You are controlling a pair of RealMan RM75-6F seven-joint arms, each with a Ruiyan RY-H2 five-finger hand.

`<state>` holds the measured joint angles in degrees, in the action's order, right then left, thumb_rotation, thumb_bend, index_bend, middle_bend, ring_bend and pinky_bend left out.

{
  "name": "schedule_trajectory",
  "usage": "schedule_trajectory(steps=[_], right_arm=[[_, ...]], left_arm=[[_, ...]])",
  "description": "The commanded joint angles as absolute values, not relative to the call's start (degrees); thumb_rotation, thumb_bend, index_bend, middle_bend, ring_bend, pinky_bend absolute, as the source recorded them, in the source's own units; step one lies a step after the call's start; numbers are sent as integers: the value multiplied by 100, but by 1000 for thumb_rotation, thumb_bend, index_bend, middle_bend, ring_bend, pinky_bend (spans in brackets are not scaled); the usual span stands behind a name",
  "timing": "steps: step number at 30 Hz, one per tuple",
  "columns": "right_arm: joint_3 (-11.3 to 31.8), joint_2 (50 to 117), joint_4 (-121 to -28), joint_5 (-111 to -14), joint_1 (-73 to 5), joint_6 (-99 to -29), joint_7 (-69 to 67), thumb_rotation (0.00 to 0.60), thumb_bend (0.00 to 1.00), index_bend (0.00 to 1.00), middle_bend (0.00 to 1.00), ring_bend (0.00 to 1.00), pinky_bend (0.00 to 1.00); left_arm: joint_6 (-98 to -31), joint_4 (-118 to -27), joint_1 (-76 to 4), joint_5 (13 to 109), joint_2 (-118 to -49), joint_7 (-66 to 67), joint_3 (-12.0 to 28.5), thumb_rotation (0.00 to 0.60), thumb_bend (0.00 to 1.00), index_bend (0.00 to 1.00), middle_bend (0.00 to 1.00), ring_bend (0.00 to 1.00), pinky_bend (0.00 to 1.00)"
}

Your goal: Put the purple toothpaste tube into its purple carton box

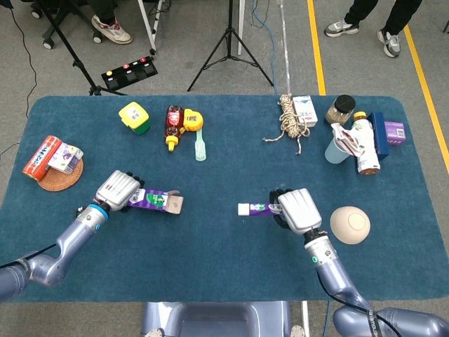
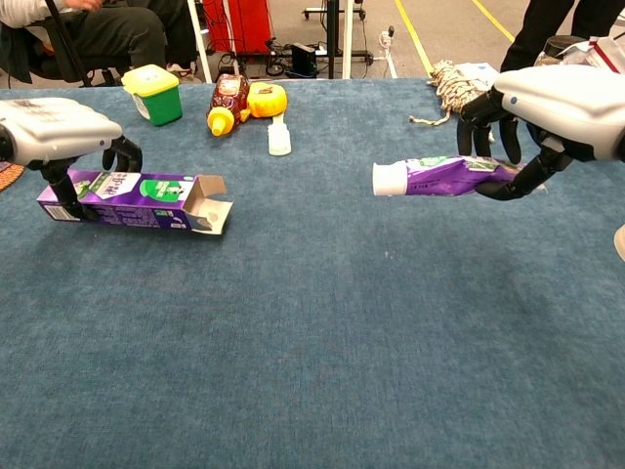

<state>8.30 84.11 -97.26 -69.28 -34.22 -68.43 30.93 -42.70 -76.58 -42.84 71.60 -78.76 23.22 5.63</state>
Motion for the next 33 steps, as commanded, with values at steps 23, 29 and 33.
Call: schedule_trajectory(steps=[23,29,33], right_arm=[[1239,8619,-10269,-6228,-3669,-6959,3948,600,523,587,614,599,749],[1285,8625,-10279,-6013,-3724,-6991,4100,600,525,587,614,599,749],[1288,8599,-10317,-5995,-3743,-7016,4098,600,527,587,614,599,749]], left_arm=[[-4699,-9524,-5686,4125,-7971,4695,647,600,205,510,432,346,598],[-5006,-9736,-6102,3399,-8157,5093,659,600,205,509,432,346,598],[-5208,-9752,-6332,3031,-8298,5258,670,600,206,510,432,345,598]])
